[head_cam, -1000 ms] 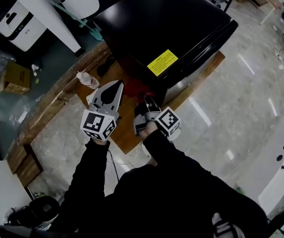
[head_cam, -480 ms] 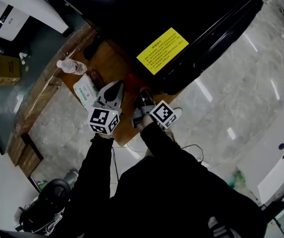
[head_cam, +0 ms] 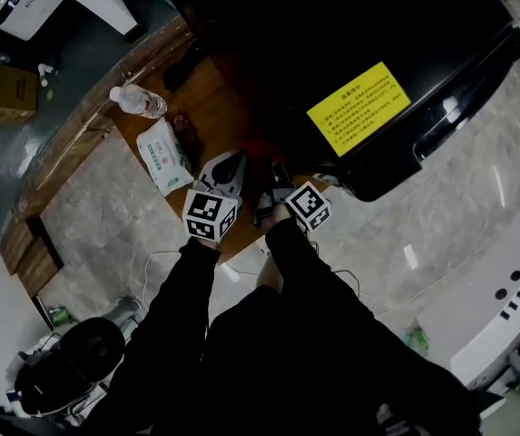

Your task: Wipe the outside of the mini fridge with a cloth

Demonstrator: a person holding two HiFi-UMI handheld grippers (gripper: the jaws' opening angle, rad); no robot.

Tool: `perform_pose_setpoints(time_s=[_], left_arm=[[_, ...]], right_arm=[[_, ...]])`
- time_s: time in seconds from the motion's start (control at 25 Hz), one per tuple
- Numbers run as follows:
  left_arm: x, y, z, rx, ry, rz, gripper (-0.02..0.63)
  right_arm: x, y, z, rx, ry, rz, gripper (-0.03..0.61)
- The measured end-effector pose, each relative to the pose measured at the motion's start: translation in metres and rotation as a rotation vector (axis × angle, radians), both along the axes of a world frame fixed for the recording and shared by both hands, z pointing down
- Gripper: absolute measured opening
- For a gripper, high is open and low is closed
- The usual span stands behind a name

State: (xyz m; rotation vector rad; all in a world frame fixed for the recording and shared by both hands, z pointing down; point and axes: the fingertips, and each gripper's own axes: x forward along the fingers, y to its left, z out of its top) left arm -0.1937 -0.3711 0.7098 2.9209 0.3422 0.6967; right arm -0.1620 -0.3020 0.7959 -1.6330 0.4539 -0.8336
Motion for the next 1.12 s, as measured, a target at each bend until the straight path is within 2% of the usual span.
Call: perform_pose_setpoints(time_s=[0.08,0.2,0.28,0.4,0.68,0.84,0.92,1.04,1.12], left_arm=[[-0.002,-0.006,-0.004,-0.008,0.005,-0.017,0.006],[-0.016,-0.017,-0.022,-0.014,0.038,-0.055,0.006],[-0.026,-0.028,-0.043,-0.016,0.078,-0.091,0.006],[-0.041,-0.048,-0.078,-0.022,0.137,-0.136,0.006],[-0.068,-0.098,-0.179,-0.015,0.290,-0.242,0.006],[-0.078,-0.109,-0.246,-0.007,0.383,-0.242,0.006],[-0.082,-0.113,-0.282,0.002,0.428,-0.219,0.006],[-0.085,-0.121,-0.330,0.046,0.474,-0.194,0.006],[-0.090,-0.129,-0.357,0.080,0.494,-0.197,0.006]], right_arm=[[0.000,0.000,0.004,-0.013,0.007,-0.012,0.075],[-0.011,-0.003,-0.009,-0.066,0.088,-0.110,0.074],[-0.022,-0.013,-0.037,-0.063,0.158,-0.189,0.074],[-0.037,-0.033,-0.093,-0.006,0.247,-0.257,0.075],[-0.043,-0.081,-0.269,0.148,0.489,-0.275,0.075],[-0.046,-0.098,-0.333,0.235,0.491,-0.250,0.075],[-0.045,-0.108,-0.359,0.244,0.521,-0.239,0.075],[-0.041,-0.122,-0.400,0.267,0.583,-0.214,0.077],[-0.039,-0.130,-0.419,0.306,0.561,-0.185,0.077]])
